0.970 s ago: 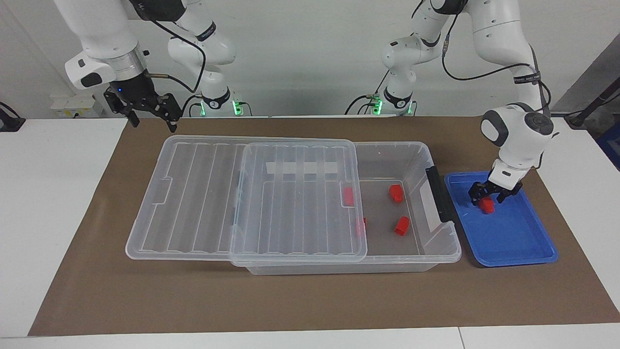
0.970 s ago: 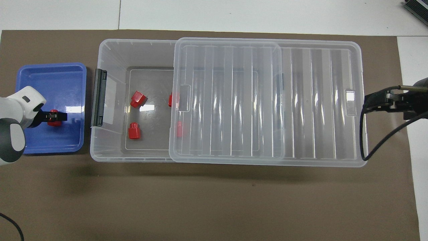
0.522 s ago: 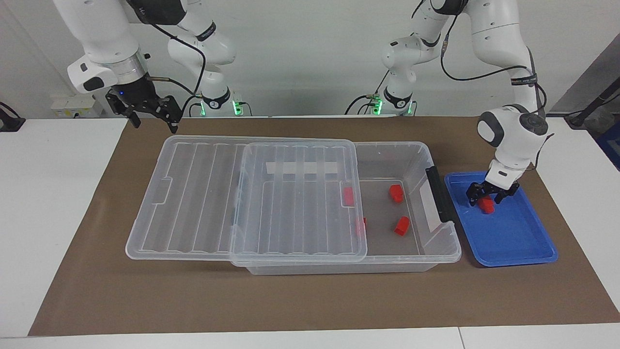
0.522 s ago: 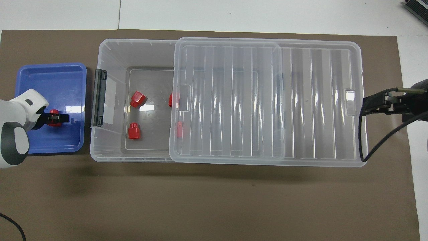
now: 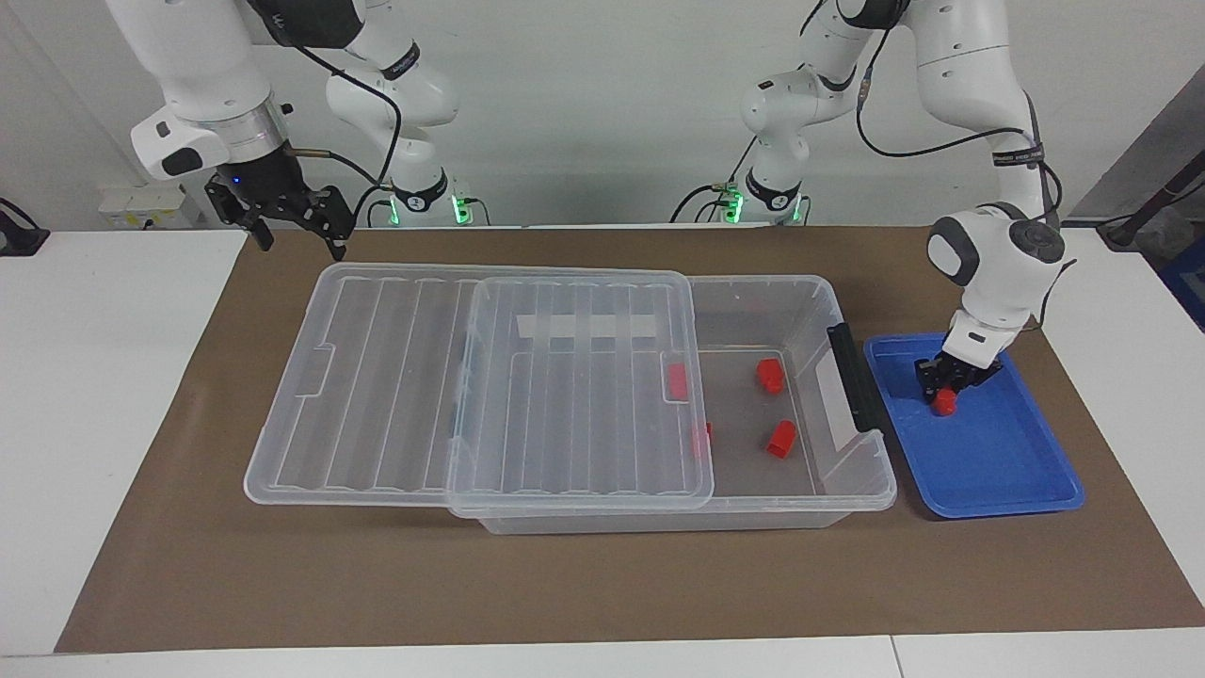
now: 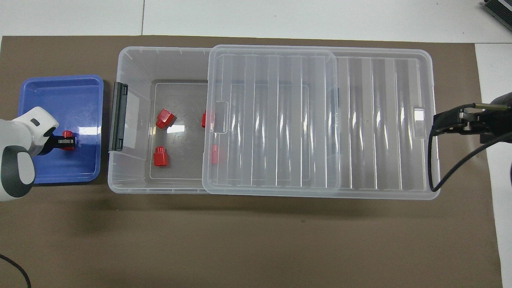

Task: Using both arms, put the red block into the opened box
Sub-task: 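Lift the red block with the left gripper and carry it into the box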

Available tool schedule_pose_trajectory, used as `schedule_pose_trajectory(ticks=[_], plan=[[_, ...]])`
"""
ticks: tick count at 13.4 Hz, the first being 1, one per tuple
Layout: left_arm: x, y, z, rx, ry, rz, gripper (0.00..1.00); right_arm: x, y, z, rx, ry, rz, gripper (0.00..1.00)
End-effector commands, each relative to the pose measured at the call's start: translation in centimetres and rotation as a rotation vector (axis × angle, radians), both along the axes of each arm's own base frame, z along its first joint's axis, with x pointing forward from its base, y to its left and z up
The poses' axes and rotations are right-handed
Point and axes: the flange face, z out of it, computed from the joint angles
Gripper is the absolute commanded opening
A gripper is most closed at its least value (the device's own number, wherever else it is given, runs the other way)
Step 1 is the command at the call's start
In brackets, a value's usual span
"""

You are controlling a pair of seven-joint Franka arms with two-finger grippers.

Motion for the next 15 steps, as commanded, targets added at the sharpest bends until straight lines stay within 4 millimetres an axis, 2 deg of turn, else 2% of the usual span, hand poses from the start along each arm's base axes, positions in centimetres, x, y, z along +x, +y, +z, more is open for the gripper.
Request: schedule_pose_trajectory(ticks=[1, 2, 3, 5, 6, 7, 8, 10, 11, 12, 13, 15], plan=[[1.1, -0.2, 4.8, 0.004, 0.053, 0.018, 0.05, -0.5, -0.1, 0.3, 0.021, -0.015, -0.001, 1.00], [1.6, -0.7, 8.5, -0.004, 0.089, 0.049, 0.05, -0.5, -0.3, 0.5, 0.021, -0.018, -0.004, 1.00], [2.2, -1.4, 13.1, -0.009, 0.122, 0.078, 0.05, -0.6, -0.4, 0.5, 0.021, -0.019, -0.007, 1.00], [2.8, -3.9, 20.4, -0.020, 0.192, 0.109, 0.05, -0.6, -0.3, 0.6, 0.021, -0.021, -0.005, 1.00], [2.8, -5.5, 22.5, -0.053, 0.199, 0.151, 0.05, -0.6, -0.3, 0.6, 0.021, -0.021, -0.005, 1.00], [2.8, -7.9, 23.2, -0.092, 0.194, 0.211, 0.05, -0.6, -0.3, 0.6, 0.021, -0.021, -0.005, 1.00], [2.8, -11.2, 23.7, -0.107, 0.184, 0.270, 0.05, -0.6, -0.3, 0.6, 0.021, -0.021, -0.005, 1.00], [2.5, -18.7, 23.2, -0.113, 0.152, 0.355, 0.05, -0.6, -0.3, 0.6, 0.021, -0.021, -0.005, 1.00], [2.3, -21.1, 22.8, -0.120, 0.135, 0.395, 0.05, -0.6, -0.3, 0.6, 0.021, -0.021, -0.005, 1.00], [1.5, -23.2, 22.3, -0.130, 0.108, 0.416, 0.05, -0.6, -0.3, 0.6, 0.021, -0.021, -0.005, 1.00], [0.7, -24.7, 20.8, -0.146, 0.073, 0.436, 0.05, -0.6, -0.3, 0.6, 0.021, -0.021, -0.005, 1.00], [-0.2, -26.9, 18.2, -0.187, -0.002, 0.454, 0.05, -0.6, -0.3, 0.6, 0.021, -0.021, -0.005, 1.00]])
